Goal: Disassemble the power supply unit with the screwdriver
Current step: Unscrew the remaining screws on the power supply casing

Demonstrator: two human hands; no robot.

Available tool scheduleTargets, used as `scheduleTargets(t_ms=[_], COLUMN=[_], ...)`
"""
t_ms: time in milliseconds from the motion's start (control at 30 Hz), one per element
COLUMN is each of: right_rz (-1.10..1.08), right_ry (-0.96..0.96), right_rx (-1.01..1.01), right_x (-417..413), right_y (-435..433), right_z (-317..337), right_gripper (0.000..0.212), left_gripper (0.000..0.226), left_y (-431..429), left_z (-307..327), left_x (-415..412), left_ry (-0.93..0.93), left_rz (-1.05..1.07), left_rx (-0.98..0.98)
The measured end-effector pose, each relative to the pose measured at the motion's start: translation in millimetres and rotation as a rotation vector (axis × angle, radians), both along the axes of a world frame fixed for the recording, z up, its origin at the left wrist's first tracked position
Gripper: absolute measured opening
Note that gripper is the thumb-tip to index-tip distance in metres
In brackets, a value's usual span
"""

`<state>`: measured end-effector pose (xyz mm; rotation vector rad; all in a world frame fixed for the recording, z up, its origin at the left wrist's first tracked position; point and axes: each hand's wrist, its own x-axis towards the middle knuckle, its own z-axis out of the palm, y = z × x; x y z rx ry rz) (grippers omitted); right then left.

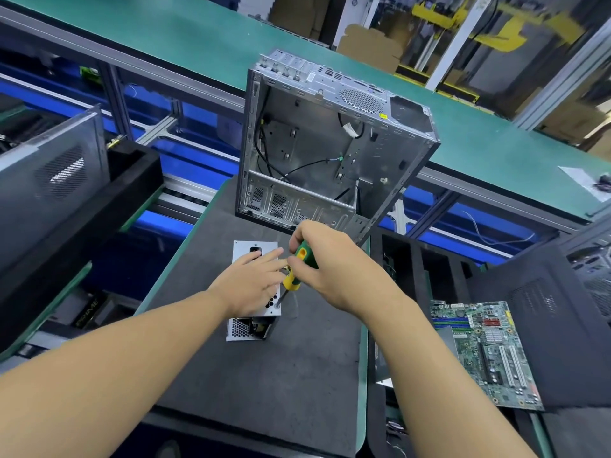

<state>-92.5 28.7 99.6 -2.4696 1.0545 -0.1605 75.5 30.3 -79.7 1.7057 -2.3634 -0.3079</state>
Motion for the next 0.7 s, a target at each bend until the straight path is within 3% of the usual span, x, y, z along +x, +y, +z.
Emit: scheduleTargets(t_ms=[100,167,333,500,700], right_rz=[0.065,0.086,0.032,0.011,0.014], right_ry=[0.037,0.064,0.066,0.053,0.058], right_rx=[-0.012,-0.013,-0.032,-0.057,-0.052], right_x=[2,3,5,7,5], right_y=[3,4,3,4,5], right_z=[3,4,3,-1,-2], right_gripper=[0.006,0.007,0.012,0.015,0.015], left_gripper=[0.023,0.020,0.011,0.025,0.024], left_y=[-9,-12,-15,-14,-13], left_z=[19,27,35,38,39], left_x=[9,13,13,16,17], left_ry=[0.266,0.316,0.272,0.276,0.290], left_rz=[-0.024,-0.058,-0.080,-0.092,-0.081], left_rx=[0.296,0.372,0.465,0.506,0.489])
